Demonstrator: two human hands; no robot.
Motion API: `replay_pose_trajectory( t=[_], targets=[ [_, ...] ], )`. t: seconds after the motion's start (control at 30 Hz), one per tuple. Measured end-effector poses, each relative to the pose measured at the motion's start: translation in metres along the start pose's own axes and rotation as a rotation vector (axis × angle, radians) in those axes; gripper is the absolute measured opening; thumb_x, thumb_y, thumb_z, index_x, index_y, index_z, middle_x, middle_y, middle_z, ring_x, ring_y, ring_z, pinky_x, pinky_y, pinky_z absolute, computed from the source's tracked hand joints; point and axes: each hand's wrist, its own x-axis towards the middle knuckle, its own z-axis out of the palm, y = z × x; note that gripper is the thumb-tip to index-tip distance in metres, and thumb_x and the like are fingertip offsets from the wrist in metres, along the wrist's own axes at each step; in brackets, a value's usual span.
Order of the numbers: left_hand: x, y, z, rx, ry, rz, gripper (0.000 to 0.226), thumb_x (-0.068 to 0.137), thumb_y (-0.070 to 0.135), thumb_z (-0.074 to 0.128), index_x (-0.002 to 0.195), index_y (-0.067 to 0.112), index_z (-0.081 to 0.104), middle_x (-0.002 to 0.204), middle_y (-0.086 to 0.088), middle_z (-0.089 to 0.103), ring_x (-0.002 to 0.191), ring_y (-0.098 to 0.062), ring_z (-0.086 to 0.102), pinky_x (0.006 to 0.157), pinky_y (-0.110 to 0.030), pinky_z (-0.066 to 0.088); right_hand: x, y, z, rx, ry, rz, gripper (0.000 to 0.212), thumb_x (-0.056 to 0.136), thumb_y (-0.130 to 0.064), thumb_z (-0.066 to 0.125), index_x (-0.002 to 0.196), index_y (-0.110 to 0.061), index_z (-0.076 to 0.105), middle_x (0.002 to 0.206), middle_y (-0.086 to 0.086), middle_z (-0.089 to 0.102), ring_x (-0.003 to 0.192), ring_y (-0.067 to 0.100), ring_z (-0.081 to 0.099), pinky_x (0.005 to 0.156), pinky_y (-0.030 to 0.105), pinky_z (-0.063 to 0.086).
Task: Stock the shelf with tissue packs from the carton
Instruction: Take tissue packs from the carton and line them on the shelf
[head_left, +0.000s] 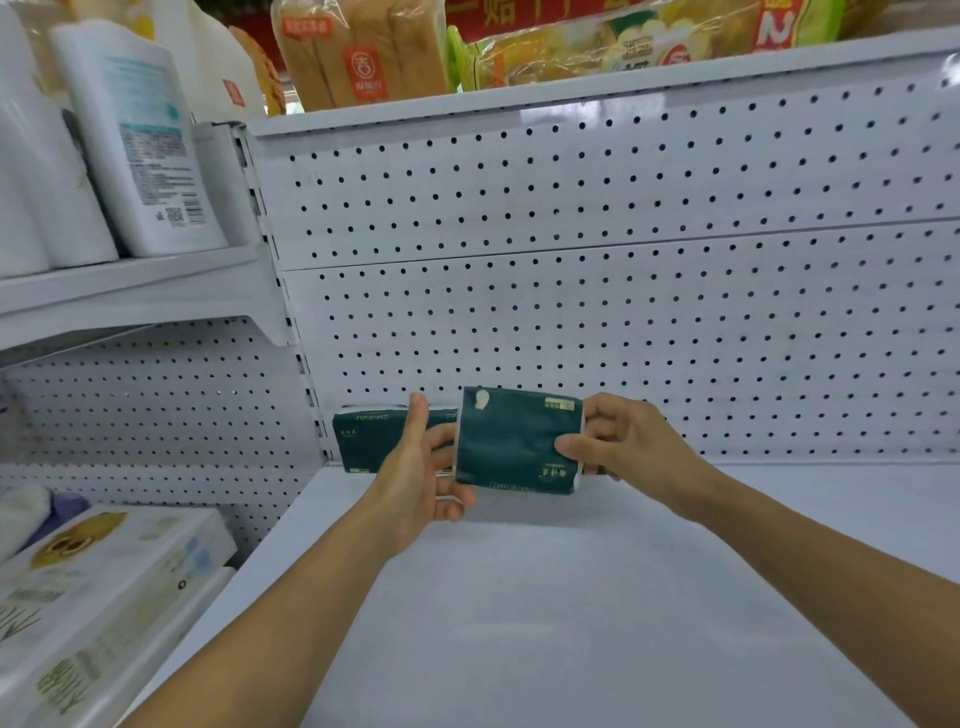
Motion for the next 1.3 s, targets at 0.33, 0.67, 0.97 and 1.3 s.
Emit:
replay_pose_trajectory(
  t=[0.33,0.67,0.97,1.3],
  targets=[
    [-0.006,0.007,0.034,0.234,0.078,0.187,0.034,0.086,0.017,0.075,0.116,0.021,0.06,0.09,0.001,0.072,0.057,-0.012,0.055,0.051,-0.024,0.042,-0.007,0.011,-0.023,-0.262,0.102,0.027,0.056,0.079,-0.025,0.08,0.126,-0.026,0.049,0.114,-0.007,0.062,0.099,0.009,0.058,0.075,0.02,0.044],
    [0.004,0.03,0.093,0.444,0.071,0.447,0.048,0.086,0.027,0.076,0.124,0.033,0.047,0.101,0.017,0.069,0.087,-0.004,0.059,0.072,-0.02,0.045,-0.026,0.01,-0.046,-0.952,0.17,-0.05,0.028,0.083,-0.04,0.071,0.092,-0.035,0.044,0.088,-0.013,0.056,0.08,0.013,0.053,0.062,0.027,0.038],
    [0.058,-0.026,0.057,1.365,0.266,0.768,0.052,0.087,0.026,0.069,0.136,0.025,0.048,0.138,0.009,0.045,0.13,-0.013,0.038,0.111,-0.031,0.025,-0.036,0.073,-0.103,-0.168,0.366,0.162,0.03,0.088,-0.015,0.071,0.115,-0.015,0.059,0.095,-0.004,0.067,0.074,0.009,0.062,0.054,0.01,0.047],
    [0.091,-0.04,0.059,1.639,0.332,0.86,0.076,0.062,0.025,0.089,0.131,0.021,0.058,0.123,-0.003,0.061,0.114,-0.026,0.058,0.102,-0.046,0.043,0.001,0.096,-0.103,-0.457,0.483,0.142,0.034,0.085,-0.026,0.073,0.107,-0.019,0.048,0.097,0.0,0.063,0.069,0.012,0.067,0.06,0.025,0.05]
  ],
)
